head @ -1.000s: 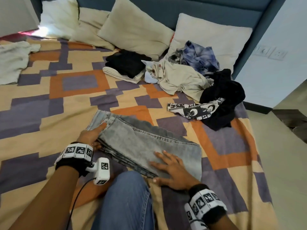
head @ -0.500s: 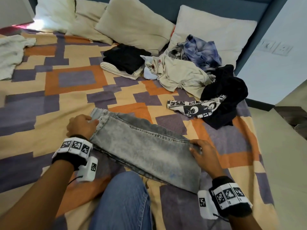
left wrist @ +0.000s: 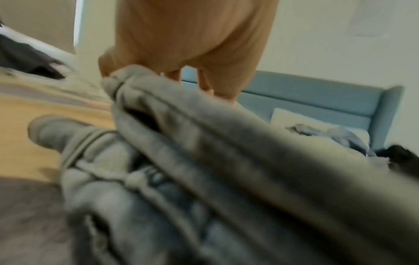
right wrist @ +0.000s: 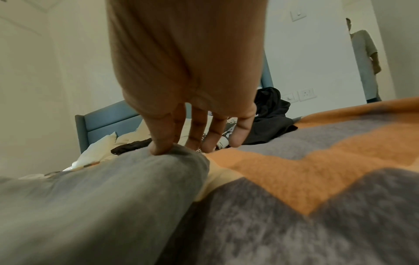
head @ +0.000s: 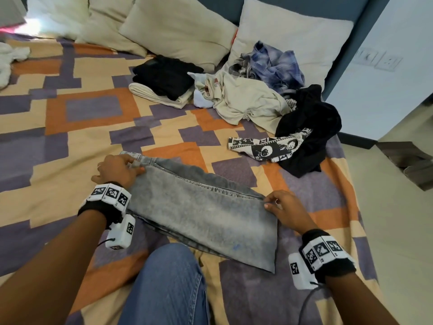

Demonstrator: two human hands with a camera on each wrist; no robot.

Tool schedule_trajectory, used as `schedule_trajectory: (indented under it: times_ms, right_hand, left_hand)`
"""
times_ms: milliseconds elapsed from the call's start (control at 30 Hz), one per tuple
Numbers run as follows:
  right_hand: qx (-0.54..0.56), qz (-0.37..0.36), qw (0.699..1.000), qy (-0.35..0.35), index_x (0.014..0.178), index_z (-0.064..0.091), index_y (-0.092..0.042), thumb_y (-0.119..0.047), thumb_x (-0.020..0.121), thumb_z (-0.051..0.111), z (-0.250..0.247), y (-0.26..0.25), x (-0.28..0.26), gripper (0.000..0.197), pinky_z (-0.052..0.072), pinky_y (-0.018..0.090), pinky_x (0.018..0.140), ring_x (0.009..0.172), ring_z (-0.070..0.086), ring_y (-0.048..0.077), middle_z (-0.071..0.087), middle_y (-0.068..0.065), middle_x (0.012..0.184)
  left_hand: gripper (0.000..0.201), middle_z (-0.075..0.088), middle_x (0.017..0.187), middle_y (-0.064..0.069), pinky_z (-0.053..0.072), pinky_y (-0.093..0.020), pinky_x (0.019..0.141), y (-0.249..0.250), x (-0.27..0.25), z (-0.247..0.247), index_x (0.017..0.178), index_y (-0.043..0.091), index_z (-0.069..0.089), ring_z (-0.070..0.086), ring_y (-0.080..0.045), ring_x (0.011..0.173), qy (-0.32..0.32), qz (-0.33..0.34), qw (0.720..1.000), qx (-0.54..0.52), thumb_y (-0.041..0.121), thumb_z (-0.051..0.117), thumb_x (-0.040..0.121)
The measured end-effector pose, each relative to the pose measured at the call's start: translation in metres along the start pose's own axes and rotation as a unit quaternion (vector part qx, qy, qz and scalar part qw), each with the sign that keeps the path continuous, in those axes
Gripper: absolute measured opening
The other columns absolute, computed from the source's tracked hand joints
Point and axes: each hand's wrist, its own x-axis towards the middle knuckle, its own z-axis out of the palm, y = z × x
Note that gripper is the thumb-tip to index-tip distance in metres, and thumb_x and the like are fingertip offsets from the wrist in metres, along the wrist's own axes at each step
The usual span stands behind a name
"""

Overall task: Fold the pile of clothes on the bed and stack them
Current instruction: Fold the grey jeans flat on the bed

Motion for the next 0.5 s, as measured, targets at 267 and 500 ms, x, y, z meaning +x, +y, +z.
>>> schedule_trajectory:
  times_ms: [267, 500]
  right_hand:
    - [0.039, 0.085, 0.995, 0.023, 0.081, 0.057, -0.026, -0.02, 0.093, 0.065, 0.008, 0.01, 0.002, 0.015, 0.042, 0.03, 0.074, 0.085, 0.059, 0.022, 0.064, 0.008, 0.094]
    - [0.358, 0.284, 0.883, 0.105, 0.069, 0.065, -0.019, -0.046, 0.084, 0.073, 0.041, -0.005, -0.048, 0.032, 0.058, 0.044, 0.073, 0.08, 0.068, 0.026, 0.071, 0.003, 0.077]
  left_hand:
    - [0.03, 0.064, 0.115, -0.02, 0.048, -0.051, 0.091, 0.005, 0.008, -0.004, 0.111, 0.018, 0.064, 0.058, -0.042, 0.106, -0.008, 0.043, 0.998, 0.033, 0.034, 0.07, 0.087]
    - [0.105, 0.03, 0.147, -0.032, 0.028, -0.053, 0.109, -0.018, 0.011, 0.005, 0.15, 0.011, 0.021, 0.032, -0.047, 0.133, -0.115, -0.002, 0.98, 0.161, 0.074, 0.058, 0.075]
